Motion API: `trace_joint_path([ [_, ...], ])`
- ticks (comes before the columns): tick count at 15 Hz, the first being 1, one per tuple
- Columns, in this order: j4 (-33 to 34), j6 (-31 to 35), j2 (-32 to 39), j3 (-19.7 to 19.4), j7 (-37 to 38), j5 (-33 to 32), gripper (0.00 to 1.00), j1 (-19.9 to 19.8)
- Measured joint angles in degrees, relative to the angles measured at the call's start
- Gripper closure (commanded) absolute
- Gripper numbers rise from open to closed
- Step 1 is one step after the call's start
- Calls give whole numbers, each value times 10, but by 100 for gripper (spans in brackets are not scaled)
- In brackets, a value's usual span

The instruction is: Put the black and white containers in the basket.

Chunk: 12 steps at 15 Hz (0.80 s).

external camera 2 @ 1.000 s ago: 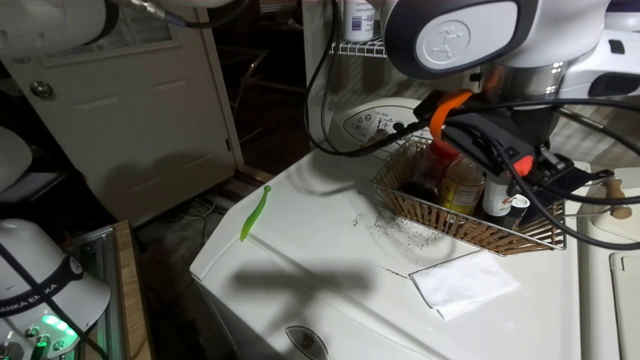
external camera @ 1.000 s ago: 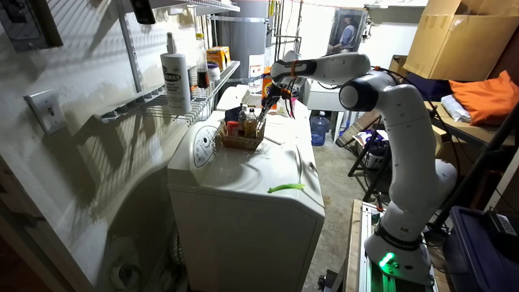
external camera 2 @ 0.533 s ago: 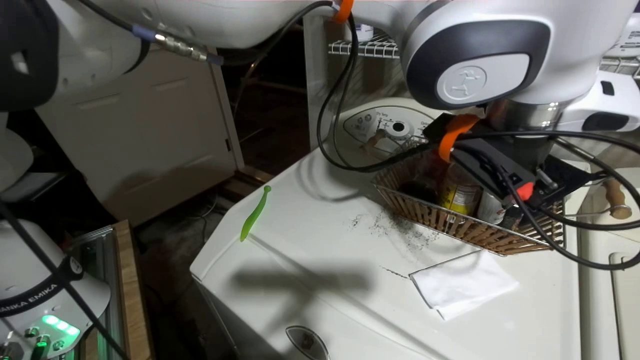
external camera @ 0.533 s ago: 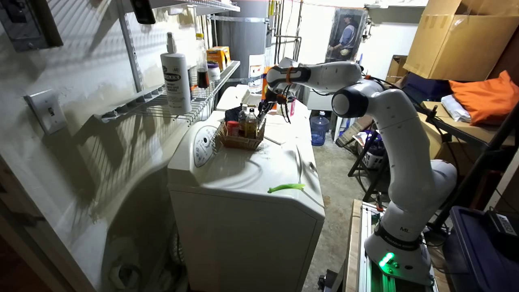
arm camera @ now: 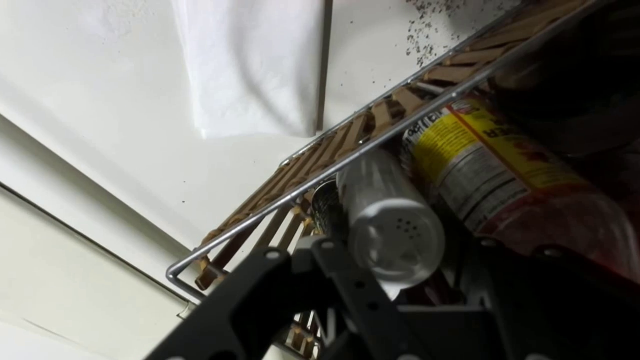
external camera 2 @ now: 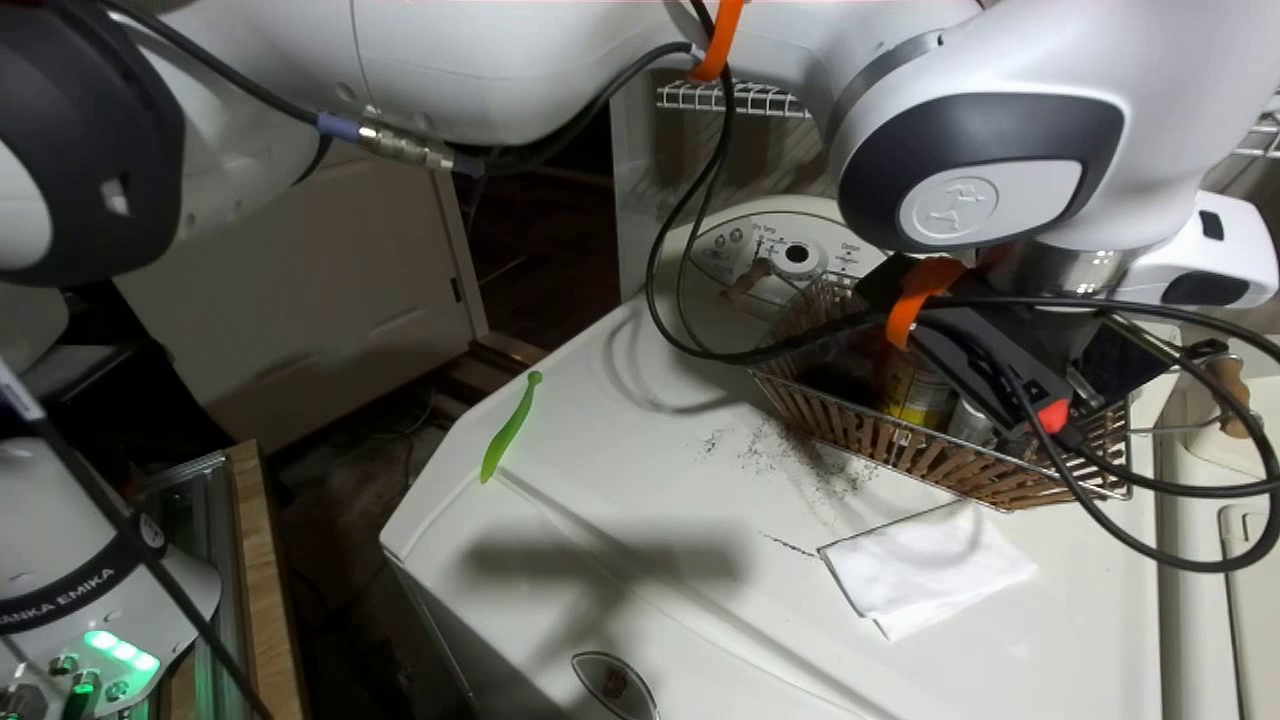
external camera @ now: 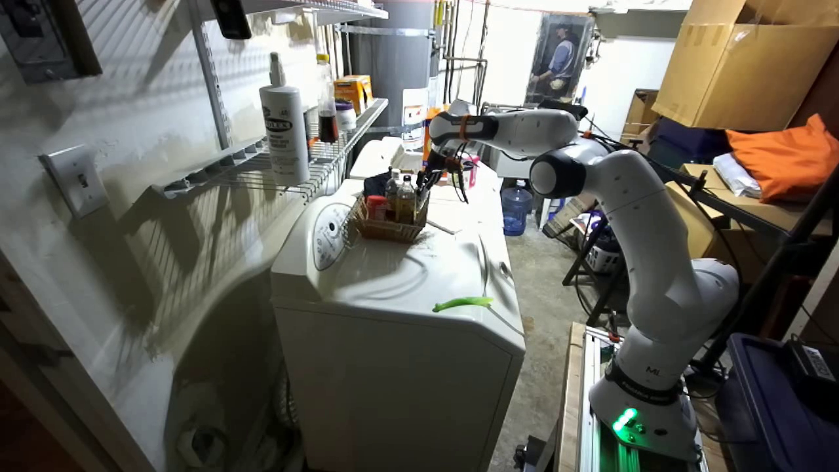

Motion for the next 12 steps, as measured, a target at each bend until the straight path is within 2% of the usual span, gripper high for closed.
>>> trace_joint_path([
  [4,21,-13,12,0,0,0,2,0],
  [9,34,-20,14,-2,0,-3,0,1],
  [12,41,-40,8,-19,16,-27,0,11],
])
